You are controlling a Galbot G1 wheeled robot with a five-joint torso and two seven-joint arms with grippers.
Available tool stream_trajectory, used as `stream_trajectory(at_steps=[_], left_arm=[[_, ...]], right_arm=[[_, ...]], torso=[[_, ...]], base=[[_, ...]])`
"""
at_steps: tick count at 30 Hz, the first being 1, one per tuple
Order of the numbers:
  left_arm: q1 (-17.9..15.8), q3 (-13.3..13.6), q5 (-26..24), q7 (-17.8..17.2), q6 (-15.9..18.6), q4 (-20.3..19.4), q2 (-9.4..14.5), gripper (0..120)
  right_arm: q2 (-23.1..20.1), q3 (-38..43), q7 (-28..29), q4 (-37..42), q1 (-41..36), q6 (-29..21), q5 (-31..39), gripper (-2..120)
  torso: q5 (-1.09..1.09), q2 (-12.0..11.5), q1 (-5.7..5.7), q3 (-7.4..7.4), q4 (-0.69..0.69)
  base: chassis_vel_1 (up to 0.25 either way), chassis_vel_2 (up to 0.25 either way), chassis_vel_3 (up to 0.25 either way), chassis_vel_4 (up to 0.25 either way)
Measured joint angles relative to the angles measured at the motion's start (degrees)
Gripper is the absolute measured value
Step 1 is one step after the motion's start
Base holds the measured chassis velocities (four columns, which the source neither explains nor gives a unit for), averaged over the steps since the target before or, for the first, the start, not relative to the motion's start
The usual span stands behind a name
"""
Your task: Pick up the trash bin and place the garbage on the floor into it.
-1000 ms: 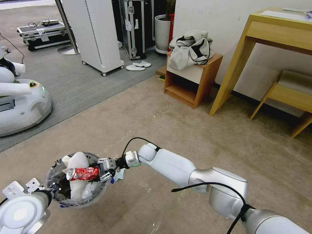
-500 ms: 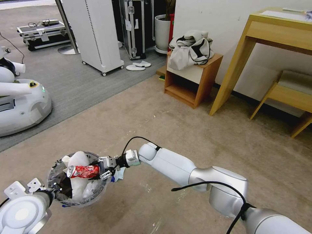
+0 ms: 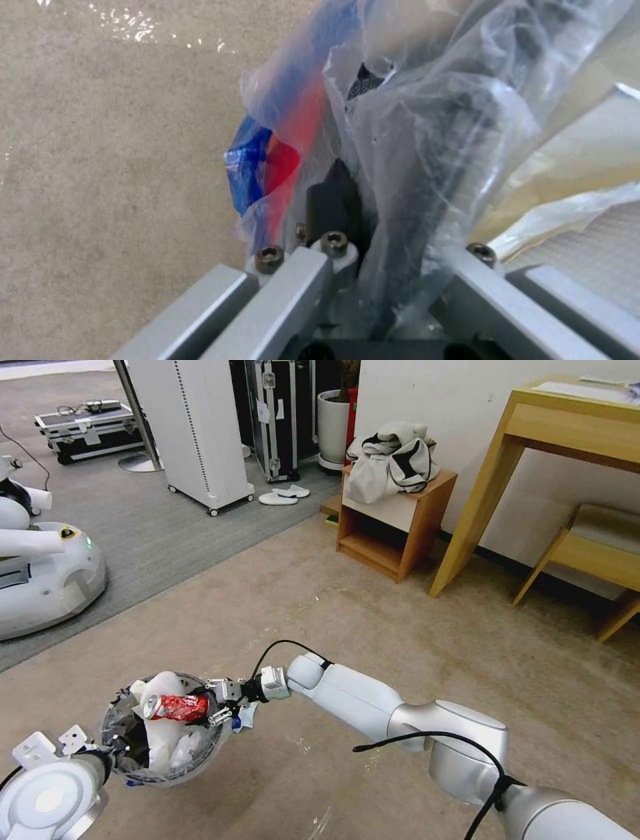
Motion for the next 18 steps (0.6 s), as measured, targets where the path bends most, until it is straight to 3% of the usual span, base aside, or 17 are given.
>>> stream_trajectory(at_steps=[7, 18], left_arm=[[0.2, 0.0, -0.1, 0.0, 0.0, -0.1, -0.1, 0], [0.5, -0.6, -0.3, 0.0, 0.0, -0.2, 0.4, 0]], right_arm=[[0.0, -0.4, 0.6, 0.3, 0.2, -0.2, 0.6, 99], [0.0, -0.6, 0.8, 0.9, 1.1, -0.6, 2.9, 100]], torso=[[0.0, 0.0, 0.0, 0.0, 0.0], [0.0, 0.0, 0.0, 0.0, 0.0]], base=[[0.0, 0.0, 0.0, 0.0], [0.0, 0.0, 0.0, 0.0]])
